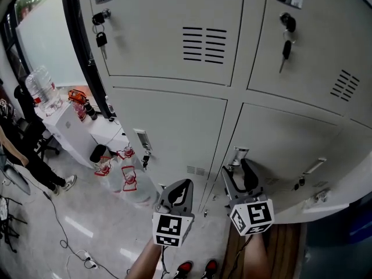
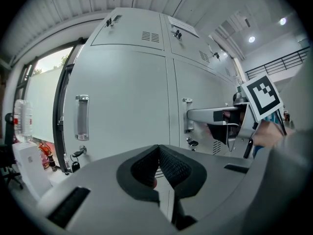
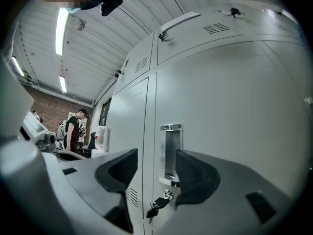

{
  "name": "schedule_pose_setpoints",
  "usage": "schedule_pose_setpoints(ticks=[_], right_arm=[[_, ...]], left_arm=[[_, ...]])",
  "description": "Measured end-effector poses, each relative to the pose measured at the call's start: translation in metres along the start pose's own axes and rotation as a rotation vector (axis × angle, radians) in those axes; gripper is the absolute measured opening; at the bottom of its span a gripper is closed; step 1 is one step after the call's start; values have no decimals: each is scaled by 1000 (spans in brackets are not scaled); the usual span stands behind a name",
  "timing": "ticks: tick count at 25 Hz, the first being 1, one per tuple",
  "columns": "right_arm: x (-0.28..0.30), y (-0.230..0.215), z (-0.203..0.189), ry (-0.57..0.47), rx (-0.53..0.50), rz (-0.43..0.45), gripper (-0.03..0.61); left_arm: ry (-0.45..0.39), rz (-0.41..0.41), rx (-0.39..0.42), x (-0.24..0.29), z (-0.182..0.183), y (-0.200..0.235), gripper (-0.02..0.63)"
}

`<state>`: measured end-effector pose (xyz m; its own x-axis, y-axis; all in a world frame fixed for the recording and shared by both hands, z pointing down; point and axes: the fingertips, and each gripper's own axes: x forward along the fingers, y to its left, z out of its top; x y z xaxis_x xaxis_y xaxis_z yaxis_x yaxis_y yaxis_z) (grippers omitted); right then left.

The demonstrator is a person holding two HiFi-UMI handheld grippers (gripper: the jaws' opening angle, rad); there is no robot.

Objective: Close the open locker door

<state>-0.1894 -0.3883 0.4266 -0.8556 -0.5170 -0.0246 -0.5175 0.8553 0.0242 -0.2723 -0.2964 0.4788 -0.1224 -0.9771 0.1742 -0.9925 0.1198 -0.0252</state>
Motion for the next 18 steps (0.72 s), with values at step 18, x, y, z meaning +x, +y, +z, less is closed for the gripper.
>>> schedule_pose_setpoints(ticks=[18], right_arm=[[-120, -10, 19, 22, -45, -148, 135]], left_arm=[[-77, -66, 47, -54, 44, -47, 21]])
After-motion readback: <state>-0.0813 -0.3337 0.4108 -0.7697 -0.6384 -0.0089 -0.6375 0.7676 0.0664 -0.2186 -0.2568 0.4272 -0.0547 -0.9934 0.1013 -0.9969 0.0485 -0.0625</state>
